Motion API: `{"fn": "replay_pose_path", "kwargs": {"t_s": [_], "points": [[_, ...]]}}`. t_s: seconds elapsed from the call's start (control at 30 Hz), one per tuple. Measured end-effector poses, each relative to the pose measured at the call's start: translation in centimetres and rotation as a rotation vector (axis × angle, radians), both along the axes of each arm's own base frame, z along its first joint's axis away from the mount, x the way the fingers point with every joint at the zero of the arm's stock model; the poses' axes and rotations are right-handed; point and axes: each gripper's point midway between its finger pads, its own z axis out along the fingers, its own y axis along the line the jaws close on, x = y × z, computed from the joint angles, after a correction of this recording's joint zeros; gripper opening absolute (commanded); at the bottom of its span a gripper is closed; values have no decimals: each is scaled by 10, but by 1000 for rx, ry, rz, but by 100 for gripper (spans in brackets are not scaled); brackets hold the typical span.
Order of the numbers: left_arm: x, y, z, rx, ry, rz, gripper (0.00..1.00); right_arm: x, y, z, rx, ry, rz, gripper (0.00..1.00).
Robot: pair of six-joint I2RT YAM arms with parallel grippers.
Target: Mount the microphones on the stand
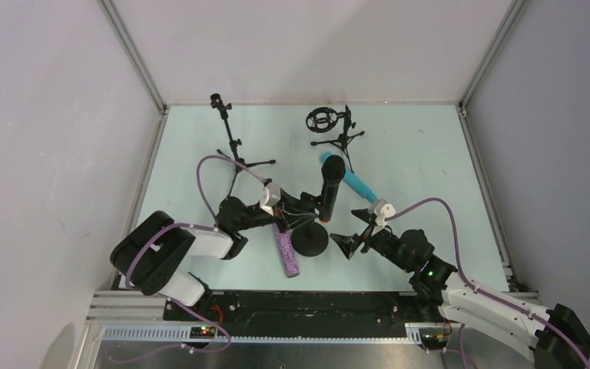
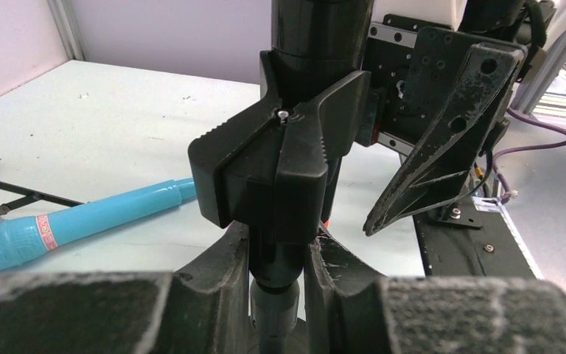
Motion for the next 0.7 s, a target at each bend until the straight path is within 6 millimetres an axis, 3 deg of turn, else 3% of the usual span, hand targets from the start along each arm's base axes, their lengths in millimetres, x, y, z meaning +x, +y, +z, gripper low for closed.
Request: {"fn": "replay_pose_path", "kwargs": {"t_s": [0.47,0.7], "points": [[-30,-11,46,-88,-85,-68,0,-12,13,7,33,-44,103,99],[-41,-21,59,-117,-87,-99,0,-17,20,6,34,-45,152,99]]}}
